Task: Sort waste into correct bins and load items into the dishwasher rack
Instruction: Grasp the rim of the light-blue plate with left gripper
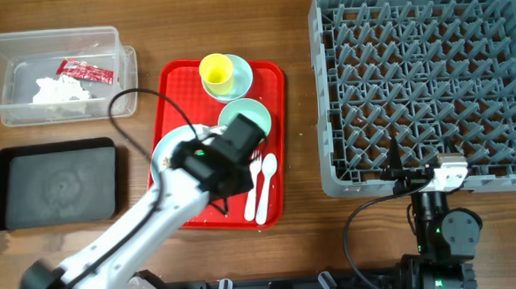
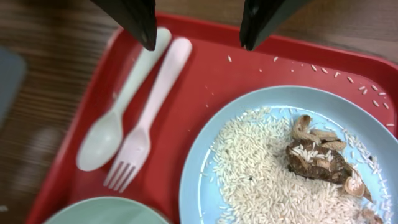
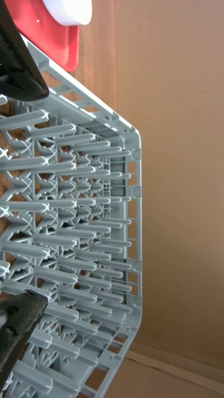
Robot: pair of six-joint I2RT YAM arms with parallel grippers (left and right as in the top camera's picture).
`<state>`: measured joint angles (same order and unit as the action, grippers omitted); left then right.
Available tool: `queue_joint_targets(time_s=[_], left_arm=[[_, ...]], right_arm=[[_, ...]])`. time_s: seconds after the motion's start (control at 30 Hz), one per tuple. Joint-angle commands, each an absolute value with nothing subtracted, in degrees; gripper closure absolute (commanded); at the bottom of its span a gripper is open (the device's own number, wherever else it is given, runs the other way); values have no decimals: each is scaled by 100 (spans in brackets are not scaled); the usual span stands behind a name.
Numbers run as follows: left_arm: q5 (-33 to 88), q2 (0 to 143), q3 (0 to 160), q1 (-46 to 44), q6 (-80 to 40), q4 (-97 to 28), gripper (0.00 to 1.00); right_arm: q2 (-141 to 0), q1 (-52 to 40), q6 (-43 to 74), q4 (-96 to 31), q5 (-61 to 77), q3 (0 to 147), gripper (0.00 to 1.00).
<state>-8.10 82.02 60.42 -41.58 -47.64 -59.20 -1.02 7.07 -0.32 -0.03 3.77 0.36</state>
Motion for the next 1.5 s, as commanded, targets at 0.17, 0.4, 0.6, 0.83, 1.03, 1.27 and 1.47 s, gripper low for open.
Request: queue_joint_targets(time_s=[0.17, 0.4, 0.6, 0.83, 1.03, 1.27, 1.47], left_arm=[[-1953, 9915, 5966, -4351, -5192, -5207, 56], [-1846, 10068, 5955, -4139, -5120, -4707, 59], [-1455, 10075, 5902, -3771, -4495, -4375, 59], [-1354, 10103, 5902, -3793, -4495, -4383, 61], [-1354, 10130, 5760, -3813, -4497, -4276, 65], [-1354, 10130, 5575, -4001, -4497, -4198, 70], [-1452, 10130, 5575, -4217, -4497, -4125, 78]], right_arm=[[-80, 738, -115, 8, 303, 30, 0], [-80, 738, -113, 8, 303, 30, 0], [-80, 738, -113, 8, 303, 30, 0], [-80, 738, -113, 8, 303, 30, 0], [-80, 738, -113, 8, 303, 30, 0], [-80, 738, -113, 8, 303, 30, 0], [-80, 738, -115, 8, 303, 30, 0]])
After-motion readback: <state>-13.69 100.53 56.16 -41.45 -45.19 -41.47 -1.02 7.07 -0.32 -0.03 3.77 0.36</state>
